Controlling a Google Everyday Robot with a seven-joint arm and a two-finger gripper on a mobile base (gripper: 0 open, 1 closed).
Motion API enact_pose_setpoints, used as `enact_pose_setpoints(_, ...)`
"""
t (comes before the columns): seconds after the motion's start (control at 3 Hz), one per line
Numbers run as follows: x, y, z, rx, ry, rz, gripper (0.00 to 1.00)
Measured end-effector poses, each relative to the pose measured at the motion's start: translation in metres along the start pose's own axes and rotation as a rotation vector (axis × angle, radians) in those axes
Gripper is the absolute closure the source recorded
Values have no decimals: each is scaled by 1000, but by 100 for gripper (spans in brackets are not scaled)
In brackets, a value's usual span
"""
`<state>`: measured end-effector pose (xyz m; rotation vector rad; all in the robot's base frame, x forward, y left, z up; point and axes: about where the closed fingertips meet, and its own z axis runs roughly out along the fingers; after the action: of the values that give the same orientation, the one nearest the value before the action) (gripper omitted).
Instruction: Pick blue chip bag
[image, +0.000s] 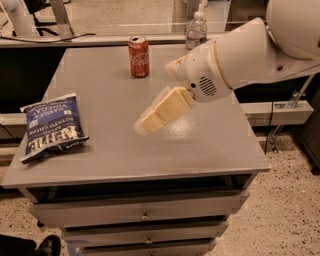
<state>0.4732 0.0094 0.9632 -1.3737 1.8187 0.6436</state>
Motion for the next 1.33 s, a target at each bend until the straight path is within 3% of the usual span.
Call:
enact_pose_setpoints(0.33,-7,6,12,-54,-55,-4,0)
enact_pose_setpoints(1.0,-46,65,109,-166,-172,-67,0)
enact_pose_setpoints(1.33,-59,89,161,-180,-203,-123,0)
